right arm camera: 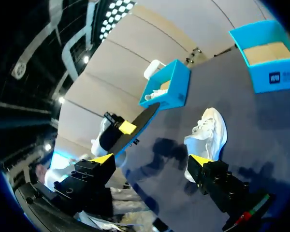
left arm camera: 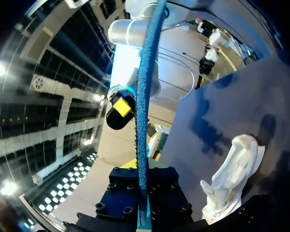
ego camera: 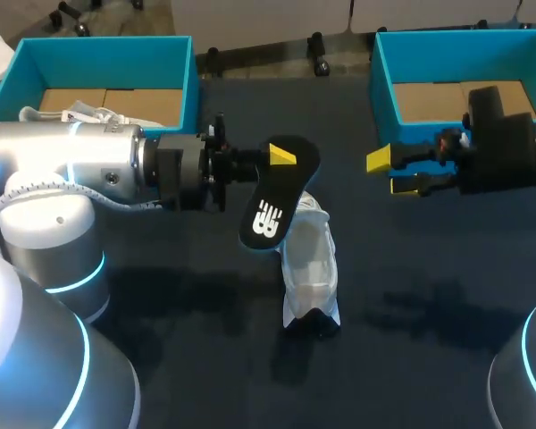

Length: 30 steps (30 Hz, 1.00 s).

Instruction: Take the shoe out of the shoebox, open the shoe tongue, remove and reinsert the insole, then place the shoe into the shoebox

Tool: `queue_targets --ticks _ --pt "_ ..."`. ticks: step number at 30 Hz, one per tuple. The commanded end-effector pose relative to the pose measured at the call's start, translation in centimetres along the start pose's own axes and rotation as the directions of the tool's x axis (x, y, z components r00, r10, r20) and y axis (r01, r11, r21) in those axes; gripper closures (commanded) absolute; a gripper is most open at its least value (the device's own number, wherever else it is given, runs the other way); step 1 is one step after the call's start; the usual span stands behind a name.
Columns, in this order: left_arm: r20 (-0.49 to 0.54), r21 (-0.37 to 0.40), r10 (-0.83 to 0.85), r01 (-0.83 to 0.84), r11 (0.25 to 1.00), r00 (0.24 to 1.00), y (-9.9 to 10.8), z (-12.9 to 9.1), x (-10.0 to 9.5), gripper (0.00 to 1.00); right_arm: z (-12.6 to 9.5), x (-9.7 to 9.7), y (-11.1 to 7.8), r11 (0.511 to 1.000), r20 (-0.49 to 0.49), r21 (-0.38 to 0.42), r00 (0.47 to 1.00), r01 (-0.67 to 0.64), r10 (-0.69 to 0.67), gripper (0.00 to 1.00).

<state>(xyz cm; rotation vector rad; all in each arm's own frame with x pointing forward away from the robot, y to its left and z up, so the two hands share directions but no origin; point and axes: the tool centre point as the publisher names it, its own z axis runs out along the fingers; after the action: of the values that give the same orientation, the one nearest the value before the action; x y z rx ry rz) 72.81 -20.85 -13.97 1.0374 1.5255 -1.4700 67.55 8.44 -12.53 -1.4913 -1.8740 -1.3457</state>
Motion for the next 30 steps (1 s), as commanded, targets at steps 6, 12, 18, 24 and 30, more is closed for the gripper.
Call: queue_targets --ticks 6,12,18,24,30 --pt "-0.036 0.047 -0.119 0.121 0.992 0.992 0.7 -0.5 -0.1 1.00 0.5 -0.5 0.3 0.913 0.013 0.125 0.920 0.388 -0.393 0.00" --pt "-0.058 0.065 -0.213 0.217 0.974 0.975 0.7 -0.8 0.0 1.00 1.2 -0.7 0.2 0.874 0.013 0.258 0.903 0.412 -0.430 0.00" --pt "-0.052 0.032 -0.235 0.237 0.971 0.971 0.5 -1.3 -0.1 1.00 1.2 -0.7 0.2 0.874 0.013 0.258 0.903 0.412 -0.430 0.00" --pt "-0.033 0.014 -0.292 0.292 0.956 0.956 0.1 -1.8 0.7 1.00 1.2 -0.7 0.2 0.874 0.013 0.258 0.903 0.412 -0.430 0.00" --pt "-0.007 0.015 -0.332 0.332 0.943 0.943 0.2 -2.1 1.6 1.00 2.0 -1.5 0.2 0.785 0.029 0.277 0.812 0.554 -0.583 0.00"
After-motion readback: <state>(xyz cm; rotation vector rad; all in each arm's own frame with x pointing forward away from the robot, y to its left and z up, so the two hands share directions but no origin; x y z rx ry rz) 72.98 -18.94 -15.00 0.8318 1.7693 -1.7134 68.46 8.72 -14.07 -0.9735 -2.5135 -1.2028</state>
